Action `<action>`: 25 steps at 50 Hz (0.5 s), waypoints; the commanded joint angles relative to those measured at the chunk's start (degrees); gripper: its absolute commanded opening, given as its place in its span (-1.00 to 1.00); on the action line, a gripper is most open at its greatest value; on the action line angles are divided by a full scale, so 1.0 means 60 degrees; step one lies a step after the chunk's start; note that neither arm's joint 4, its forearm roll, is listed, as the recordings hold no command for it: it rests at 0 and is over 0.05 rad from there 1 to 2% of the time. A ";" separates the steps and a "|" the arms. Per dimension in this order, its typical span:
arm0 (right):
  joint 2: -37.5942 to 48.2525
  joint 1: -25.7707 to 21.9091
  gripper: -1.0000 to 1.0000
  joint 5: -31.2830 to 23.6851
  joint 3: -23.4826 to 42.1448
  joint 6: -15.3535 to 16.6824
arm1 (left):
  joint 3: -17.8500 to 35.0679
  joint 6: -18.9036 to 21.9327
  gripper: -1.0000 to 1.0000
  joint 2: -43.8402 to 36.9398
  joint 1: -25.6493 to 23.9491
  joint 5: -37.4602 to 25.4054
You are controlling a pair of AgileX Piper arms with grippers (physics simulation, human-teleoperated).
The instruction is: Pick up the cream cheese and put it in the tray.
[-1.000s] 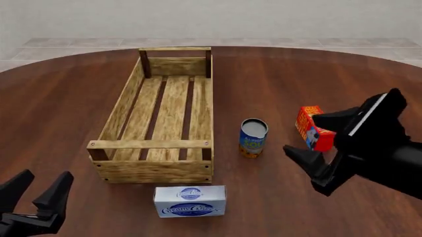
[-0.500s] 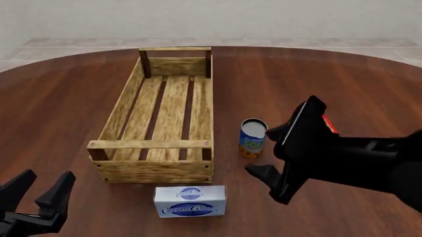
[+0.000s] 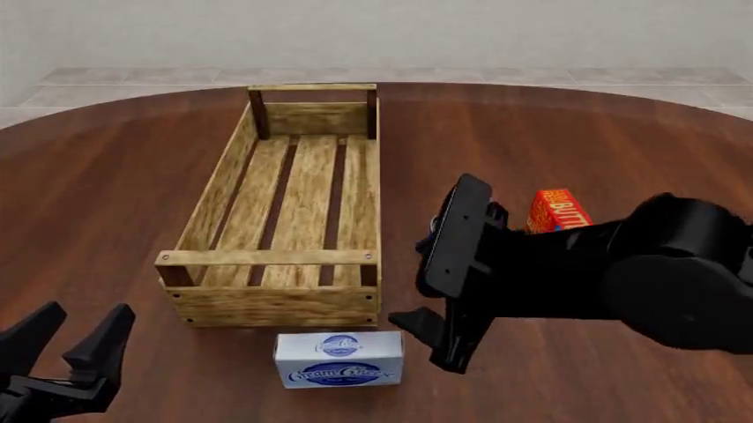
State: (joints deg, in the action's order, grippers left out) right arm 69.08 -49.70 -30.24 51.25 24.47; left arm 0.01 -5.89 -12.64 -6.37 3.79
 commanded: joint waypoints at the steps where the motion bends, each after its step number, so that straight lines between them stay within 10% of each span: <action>1: 0.0673 -0.0388 1.00 -0.0391 0.0686 0.0234 | 0.0000 0.0033 1.00 0.0021 -0.0004 -0.0041; 25: 0.1894 -0.1377 1.00 -0.0186 0.1141 -0.0074 | 0.0000 0.0157 1.00 -0.0008 -0.0015 -0.0008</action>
State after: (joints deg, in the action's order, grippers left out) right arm 77.83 -56.05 -32.16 57.51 24.59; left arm 0.01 -5.08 -12.75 -6.44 3.79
